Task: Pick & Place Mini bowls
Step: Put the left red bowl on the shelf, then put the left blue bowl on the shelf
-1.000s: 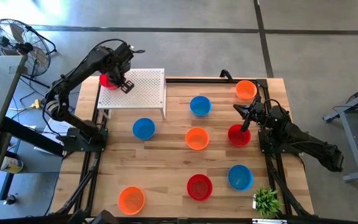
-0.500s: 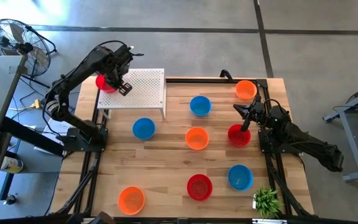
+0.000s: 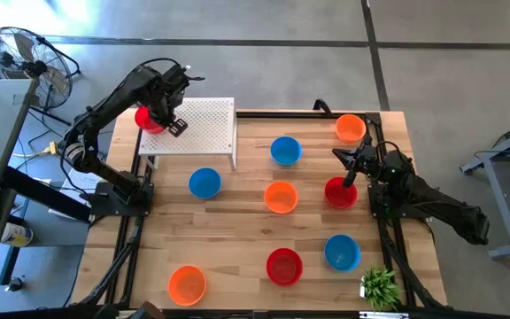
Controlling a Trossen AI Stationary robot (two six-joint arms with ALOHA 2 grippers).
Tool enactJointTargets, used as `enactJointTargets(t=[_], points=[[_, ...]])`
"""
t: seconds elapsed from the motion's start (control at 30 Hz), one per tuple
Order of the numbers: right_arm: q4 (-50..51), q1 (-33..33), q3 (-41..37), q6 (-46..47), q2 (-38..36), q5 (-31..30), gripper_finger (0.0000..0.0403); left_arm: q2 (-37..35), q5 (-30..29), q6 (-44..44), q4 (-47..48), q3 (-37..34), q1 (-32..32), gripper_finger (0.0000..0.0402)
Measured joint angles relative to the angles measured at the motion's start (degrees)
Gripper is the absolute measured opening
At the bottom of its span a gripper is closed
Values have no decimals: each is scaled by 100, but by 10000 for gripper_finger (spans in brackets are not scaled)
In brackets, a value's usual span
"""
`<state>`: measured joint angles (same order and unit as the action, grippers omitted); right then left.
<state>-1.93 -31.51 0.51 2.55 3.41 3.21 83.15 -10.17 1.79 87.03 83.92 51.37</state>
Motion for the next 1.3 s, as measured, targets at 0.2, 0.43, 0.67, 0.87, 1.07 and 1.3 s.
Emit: enactJointTargets(t=[0.2,0.43,0.67,0.87,1.07,1.3], points=[[0,0,0,0,-1,-1,0,0,-26,-1,43,0,0,12],[0,0,-1,0,-1,-1,0,-4,-25,-5,287,228,0,73],[0,0,0,-1,-1,-1,0,-105,91,-150,291,830,-259,105],[0,0,0,1,0,1,0,-853,305,-379,-688,915,-1067,61],[0,0,-1,-1,0,1,0,-1876,540,-310,-3038,-303,-2272,5],[-1,0,0,-1,1,-1,0,-2664,679,-771,-5846,-2534,-3504,9]])
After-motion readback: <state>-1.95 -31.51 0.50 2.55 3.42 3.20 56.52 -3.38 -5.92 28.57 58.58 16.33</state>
